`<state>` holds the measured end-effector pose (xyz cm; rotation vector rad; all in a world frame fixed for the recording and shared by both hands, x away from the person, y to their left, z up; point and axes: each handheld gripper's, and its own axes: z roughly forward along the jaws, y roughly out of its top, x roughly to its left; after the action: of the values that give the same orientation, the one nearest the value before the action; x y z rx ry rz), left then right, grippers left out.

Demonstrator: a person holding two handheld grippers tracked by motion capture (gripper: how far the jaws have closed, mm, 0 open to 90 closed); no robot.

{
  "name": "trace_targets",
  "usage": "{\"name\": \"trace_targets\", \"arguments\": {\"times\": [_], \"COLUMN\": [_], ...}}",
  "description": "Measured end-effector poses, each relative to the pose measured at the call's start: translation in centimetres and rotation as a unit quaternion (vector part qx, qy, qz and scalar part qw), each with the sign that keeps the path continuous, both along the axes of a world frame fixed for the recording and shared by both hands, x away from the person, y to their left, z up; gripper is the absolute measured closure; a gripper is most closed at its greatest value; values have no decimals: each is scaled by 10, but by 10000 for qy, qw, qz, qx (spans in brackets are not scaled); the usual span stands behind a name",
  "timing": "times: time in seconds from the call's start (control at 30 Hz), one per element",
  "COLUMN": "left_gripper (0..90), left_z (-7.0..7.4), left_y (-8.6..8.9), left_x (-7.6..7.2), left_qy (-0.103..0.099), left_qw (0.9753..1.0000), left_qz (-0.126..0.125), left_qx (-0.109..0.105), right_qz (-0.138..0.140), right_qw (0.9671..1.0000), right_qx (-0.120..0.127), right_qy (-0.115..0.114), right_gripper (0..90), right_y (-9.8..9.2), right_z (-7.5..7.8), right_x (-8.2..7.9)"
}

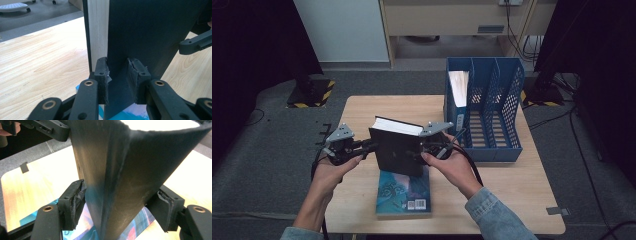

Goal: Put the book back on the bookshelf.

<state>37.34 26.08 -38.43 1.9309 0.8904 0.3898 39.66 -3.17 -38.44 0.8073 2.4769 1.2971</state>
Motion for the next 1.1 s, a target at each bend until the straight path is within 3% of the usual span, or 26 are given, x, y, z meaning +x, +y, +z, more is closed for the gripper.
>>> {"name": "trace_targets", "arguments": {"times": [0.23, 0.5, 0.6, 0.7, 0.87, 1.1], "left_gripper": [679, 661, 651, 587, 528, 544], "left_z": [-1, -3, -5, -10, -24, -44], "left_y": [0, 0, 0, -3, -4, -5], "left_x": [-13, -17, -19, -22, -27, -22], "left_qy": [-27, -57, -73, -95, -172, 31], "left_qw": [10000, 9999, 9996, 9992, 9984, 9983], "left_qz": [25, 90, 159, 263, 503, 512], "left_qx": [-54, -132, -225, -271, -212, -268], "right_qz": [471, 582, 614, 671, 704, 792], "right_qw": [9986, 9979, 9975, 9967, 9957, 9948], "right_qx": [-220, -278, -325, -458, -604, -622], "right_qy": [94, 95, 113, 62, 49, 143], "right_gripper": [256, 169, 169, 191, 251, 324], "right_y": [-1, 6, 10, 21, 31, 34], "right_z": [2, 19, 24, 31, 34, 36], "right_x": [-3, 5, 7, 11, 16, 14]}}
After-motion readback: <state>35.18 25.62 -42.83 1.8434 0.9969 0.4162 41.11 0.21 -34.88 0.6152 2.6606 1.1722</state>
